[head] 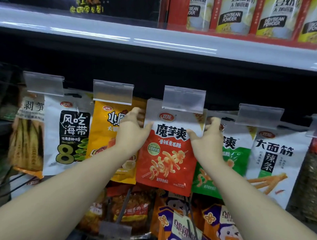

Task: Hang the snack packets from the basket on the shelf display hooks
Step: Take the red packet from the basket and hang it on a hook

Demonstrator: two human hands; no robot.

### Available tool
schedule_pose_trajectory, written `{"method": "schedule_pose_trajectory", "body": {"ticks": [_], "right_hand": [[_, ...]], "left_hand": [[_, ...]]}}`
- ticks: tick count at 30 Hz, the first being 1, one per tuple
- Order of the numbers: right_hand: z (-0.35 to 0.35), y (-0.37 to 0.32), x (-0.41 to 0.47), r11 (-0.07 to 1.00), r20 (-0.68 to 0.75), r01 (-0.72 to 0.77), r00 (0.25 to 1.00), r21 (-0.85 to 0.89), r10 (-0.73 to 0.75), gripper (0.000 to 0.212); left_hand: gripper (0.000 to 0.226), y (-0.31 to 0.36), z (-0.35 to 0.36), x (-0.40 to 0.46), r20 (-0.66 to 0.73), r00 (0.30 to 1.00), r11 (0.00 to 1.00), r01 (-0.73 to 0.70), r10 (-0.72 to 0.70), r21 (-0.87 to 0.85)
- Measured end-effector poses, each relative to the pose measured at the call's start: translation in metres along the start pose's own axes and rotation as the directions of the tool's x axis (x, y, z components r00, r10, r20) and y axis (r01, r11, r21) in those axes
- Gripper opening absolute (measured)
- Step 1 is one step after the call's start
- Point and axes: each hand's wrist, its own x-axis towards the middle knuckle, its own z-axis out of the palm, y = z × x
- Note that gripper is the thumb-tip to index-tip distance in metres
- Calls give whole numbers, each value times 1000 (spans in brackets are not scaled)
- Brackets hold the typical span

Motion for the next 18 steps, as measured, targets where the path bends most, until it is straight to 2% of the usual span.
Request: {"method": "schedule_pose_trajectory", "body": {"ticks": [3, 5, 9, 13, 18], "right_hand": [[-4, 1, -11, 981, -3, 79, 997, -177, -81, 61], [-9, 0, -20, 935, -20, 111, 992, -337, -125, 72], [-13, 0, -43, 804, 49, 178, 982, -568, -182, 66], [-8, -3, -76, 710, 199, 296, 955, -639, -219, 50], [6, -18, -139, 650, 358, 339, 927, -680, -109, 46]], "left_hand": [[48, 1, -10, -13, -39, 999, 984, -14, 21, 175], [46, -1, -19, -24, 1, 998, 941, -59, 62, 334], [48, -12, -33, -48, 154, 972, 783, -232, 175, 577], [43, -32, -52, -76, 239, 940, 685, -342, 244, 644], [37, -73, -92, -110, 379, 884, 599, -465, 274, 652]]}}
